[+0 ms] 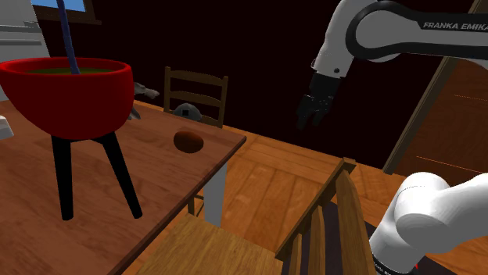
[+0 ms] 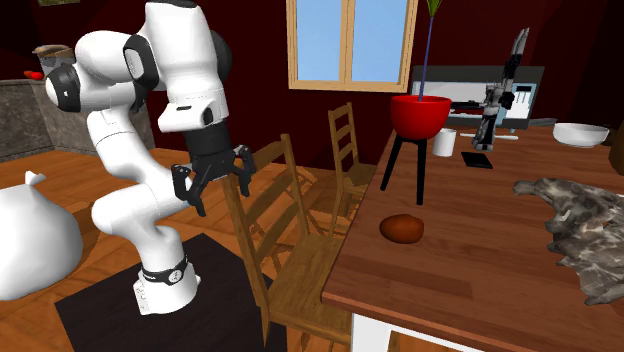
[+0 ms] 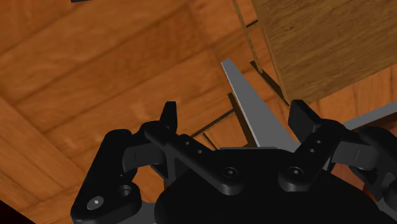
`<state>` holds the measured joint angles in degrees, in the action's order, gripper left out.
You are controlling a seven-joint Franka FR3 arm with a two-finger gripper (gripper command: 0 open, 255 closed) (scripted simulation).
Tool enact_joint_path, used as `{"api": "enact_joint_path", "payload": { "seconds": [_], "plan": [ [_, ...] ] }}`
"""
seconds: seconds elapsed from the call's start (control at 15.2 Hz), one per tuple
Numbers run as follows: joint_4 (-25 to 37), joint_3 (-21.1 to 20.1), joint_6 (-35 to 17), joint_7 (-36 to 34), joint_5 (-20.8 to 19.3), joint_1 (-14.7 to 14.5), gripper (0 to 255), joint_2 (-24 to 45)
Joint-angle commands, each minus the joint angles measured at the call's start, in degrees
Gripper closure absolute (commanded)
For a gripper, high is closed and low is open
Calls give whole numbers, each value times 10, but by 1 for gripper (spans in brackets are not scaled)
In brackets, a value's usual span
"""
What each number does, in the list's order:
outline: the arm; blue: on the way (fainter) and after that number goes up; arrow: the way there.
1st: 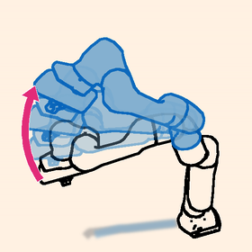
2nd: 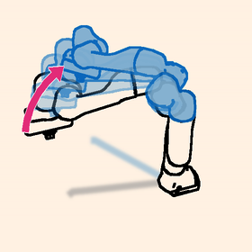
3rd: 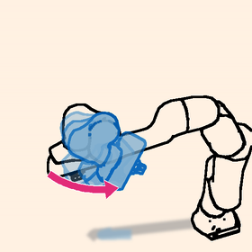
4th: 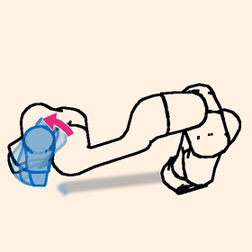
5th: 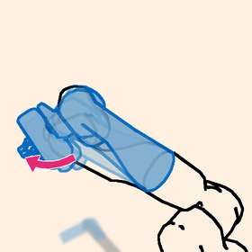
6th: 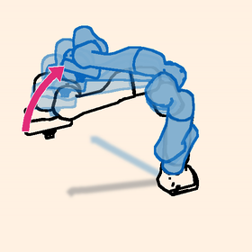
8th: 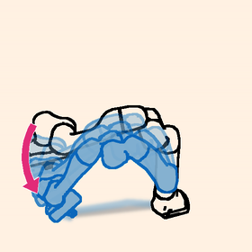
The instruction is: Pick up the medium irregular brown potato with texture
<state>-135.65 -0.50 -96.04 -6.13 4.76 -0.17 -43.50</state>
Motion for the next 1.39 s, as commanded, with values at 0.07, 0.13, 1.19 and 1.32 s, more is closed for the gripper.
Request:
{"api": "enact_joint_path", "payload": {
  "seconds": [0.07, 0.13, 1.19, 1.32],
  "plan": [
    [5, -3, -16, 5, 4, -6, 0, 17],
    [11, -5, -31, 10, 8, -11, 0, 33],
    [179, -56, -203, 92, 57, -90, 0, 304],
    [209, -64, -215, 101, 59, -98, 0, 338]
  ]
}}
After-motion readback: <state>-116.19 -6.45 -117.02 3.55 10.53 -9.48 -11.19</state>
